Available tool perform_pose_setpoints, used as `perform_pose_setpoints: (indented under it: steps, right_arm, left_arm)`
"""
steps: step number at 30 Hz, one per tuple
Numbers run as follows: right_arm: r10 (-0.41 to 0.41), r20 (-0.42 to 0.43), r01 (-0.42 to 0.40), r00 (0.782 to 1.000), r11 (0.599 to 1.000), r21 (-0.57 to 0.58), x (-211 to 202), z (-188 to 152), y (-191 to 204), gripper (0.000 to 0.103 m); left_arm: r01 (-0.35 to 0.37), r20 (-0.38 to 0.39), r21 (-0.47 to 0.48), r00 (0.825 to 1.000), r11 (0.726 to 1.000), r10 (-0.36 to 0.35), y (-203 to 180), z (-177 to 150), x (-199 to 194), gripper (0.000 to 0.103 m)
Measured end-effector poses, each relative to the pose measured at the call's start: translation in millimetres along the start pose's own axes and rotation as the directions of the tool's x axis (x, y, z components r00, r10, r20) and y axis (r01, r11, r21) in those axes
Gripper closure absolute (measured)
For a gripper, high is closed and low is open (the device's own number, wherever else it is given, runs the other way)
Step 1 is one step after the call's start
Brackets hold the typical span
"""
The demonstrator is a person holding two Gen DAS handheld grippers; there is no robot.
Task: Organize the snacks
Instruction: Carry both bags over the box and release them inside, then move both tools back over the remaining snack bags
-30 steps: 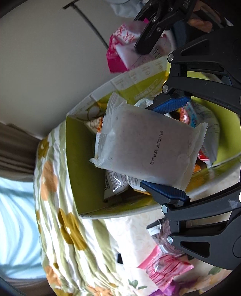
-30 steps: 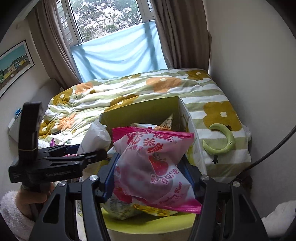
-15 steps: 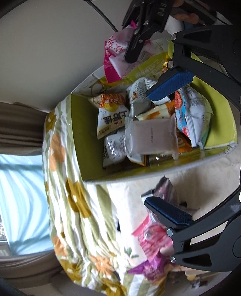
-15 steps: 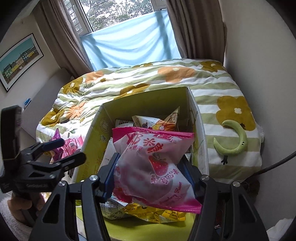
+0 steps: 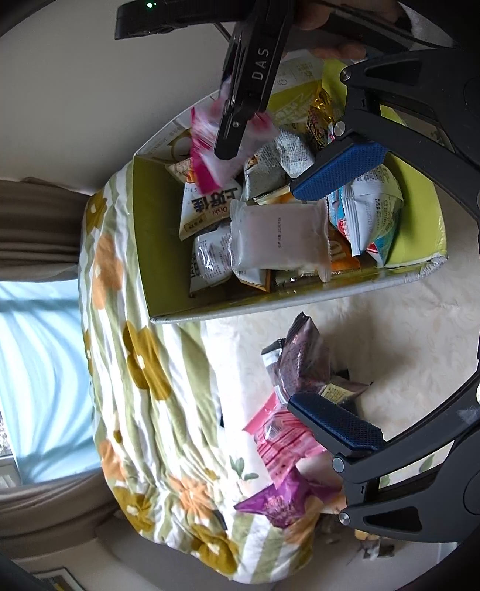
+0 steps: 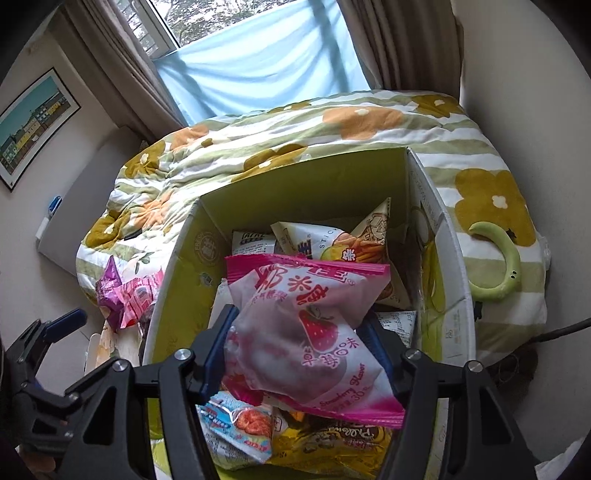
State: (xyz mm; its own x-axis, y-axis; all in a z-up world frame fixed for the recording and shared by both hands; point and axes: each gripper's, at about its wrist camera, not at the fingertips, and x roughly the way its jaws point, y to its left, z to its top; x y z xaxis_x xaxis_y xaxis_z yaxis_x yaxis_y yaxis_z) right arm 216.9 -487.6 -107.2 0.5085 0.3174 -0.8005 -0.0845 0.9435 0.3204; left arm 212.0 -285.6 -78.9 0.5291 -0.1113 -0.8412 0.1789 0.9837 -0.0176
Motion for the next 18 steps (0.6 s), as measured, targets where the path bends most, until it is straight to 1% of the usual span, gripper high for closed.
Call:
perform_pose_setpoints:
  steps: [1,2,4,6,8,13,18]
  right_arm:
    - [-0.002,0.007,0.002,1.0,1.0,0.006,0.7,-0.2,-0.2,0.032]
    - [0.002,0.02,-0.002,1.0,1.0,0.009,-0.6,-1.0,0.3,0.02]
    - [0.021,0.055,-0.02,0.998,1.0,-0.004,-8.7,-3.7,3.7,0.005]
    - [0.029,0.08,-0.027,0.996,0.999,-0.038,-17.1,-6.2,7.9,0.004]
    - [0.02,0.09,-0.015,0.996,0.998,-0.059,-22.8,-9.8,10.0,0.004]
    - [0.009,0.088,-0.005,0.996,0.999,-0.039,-33.9,-16.3,7.4,0.004]
    - [-0.003,0.108,0.007,0.994,0.999,-0.037,-54.4,-21.4,7.0,0.004]
  left_arm:
    - [0.002,0.001,-0.006,1.0,1.0,-0.002,1.2,-0.8,-1.0,0.0]
    - [0.001,0.001,-0.011,1.0,1.0,-0.001,2.4,-1.6,-1.8,0.0]
    - [0.0,0.002,-0.015,1.0,1.0,0.0,3.2,-3.5,-3.7,0.0]
    - [-0.006,0.011,-0.01,1.0,1.0,0.006,3.2,-5.8,-6.4,0.0]
    - [-0.005,0.012,-0.009,1.0,1.0,0.005,1.7,-6.1,-7.1,0.0]
    - [0.013,0.025,-0.003,1.0,1.0,-0.013,-0.8,-8.6,-15.4,0.0]
    - [0.035,0.047,-0.011,0.998,0.999,-0.034,-0.5,-11.6,-30.0,0.0]
